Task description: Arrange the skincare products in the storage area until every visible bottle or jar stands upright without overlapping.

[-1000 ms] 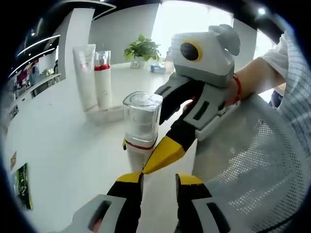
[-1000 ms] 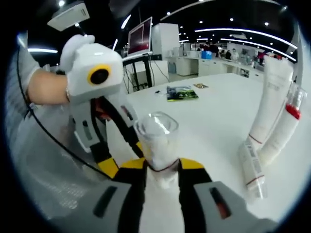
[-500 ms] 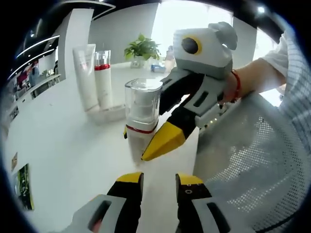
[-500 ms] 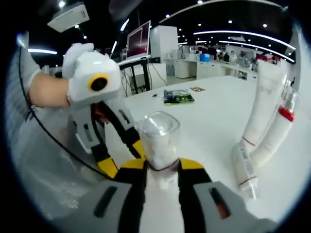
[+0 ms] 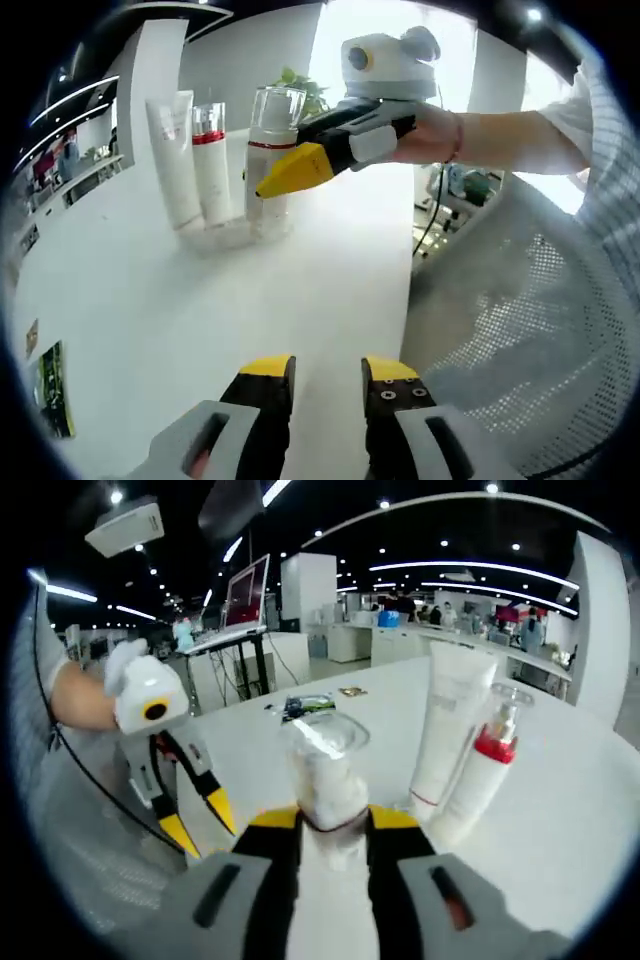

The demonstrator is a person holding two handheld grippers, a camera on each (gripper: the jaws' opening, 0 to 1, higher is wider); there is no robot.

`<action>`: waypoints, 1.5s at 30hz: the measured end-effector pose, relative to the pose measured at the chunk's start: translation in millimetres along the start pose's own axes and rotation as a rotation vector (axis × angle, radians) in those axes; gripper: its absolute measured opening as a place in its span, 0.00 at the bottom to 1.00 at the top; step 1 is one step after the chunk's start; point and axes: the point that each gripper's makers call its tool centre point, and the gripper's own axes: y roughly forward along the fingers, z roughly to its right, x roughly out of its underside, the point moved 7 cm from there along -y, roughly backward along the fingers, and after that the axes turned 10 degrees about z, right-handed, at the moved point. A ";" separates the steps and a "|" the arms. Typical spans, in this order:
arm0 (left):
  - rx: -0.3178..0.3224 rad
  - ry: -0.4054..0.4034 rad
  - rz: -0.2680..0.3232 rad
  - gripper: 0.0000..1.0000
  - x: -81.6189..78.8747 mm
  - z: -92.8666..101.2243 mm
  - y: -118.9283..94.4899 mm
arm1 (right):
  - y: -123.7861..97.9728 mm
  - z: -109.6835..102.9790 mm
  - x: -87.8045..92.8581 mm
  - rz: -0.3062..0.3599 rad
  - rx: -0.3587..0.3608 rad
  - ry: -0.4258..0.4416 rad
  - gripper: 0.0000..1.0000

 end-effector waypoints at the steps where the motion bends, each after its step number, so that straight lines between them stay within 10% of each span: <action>1: 0.001 0.002 -0.001 0.28 0.1 0.3 0.0 | -2.4 10.7 0.5 -0.012 0.025 -0.015 0.25; 17: 0.001 0.005 -0.009 0.28 1.3 -0.7 -1.1 | 6.4 77.4 29.8 -0.076 0.167 0.024 0.25; 45: -0.005 0.005 -0.014 0.28 2.6 -2.4 -3.1 | 30.7 60.2 41.6 -0.077 -0.027 0.116 0.27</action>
